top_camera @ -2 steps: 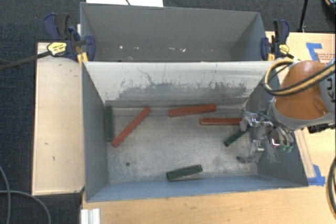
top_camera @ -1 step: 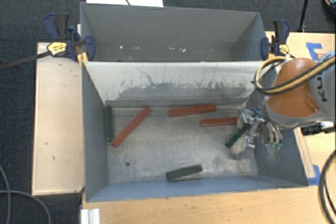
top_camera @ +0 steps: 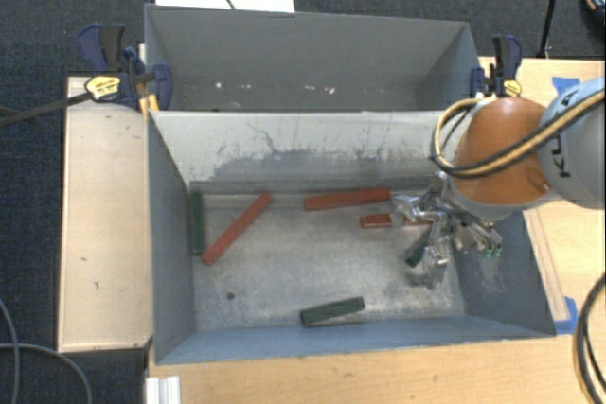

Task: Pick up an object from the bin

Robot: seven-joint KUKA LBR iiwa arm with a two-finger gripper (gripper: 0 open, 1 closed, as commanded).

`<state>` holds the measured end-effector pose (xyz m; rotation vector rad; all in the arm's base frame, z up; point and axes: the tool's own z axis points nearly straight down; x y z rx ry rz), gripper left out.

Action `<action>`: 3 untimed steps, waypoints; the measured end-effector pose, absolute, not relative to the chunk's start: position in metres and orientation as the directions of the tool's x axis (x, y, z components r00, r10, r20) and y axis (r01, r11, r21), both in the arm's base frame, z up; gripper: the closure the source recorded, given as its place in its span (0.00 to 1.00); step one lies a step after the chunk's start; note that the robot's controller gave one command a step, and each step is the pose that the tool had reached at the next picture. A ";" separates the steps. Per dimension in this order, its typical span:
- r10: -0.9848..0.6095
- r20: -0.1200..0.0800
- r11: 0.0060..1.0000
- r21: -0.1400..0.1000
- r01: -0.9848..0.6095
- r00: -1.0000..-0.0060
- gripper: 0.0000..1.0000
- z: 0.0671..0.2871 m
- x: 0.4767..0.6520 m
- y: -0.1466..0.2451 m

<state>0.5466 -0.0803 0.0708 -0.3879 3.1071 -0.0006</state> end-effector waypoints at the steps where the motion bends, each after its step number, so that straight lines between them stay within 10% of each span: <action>1: -0.246 -0.010 0.969 -0.002 -0.246 -0.969 1.00 0.071 0.546 -0.081; 2: -0.248 -0.010 0.969 -0.003 -0.248 -0.969 1.00 0.071 0.546 -0.081; 3: -0.234 -0.011 0.972 -0.005 -0.234 -0.972 1.00 0.208 0.556 -0.095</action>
Offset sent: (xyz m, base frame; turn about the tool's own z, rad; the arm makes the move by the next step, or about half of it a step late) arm 0.0000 0.0000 0.0000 0.0000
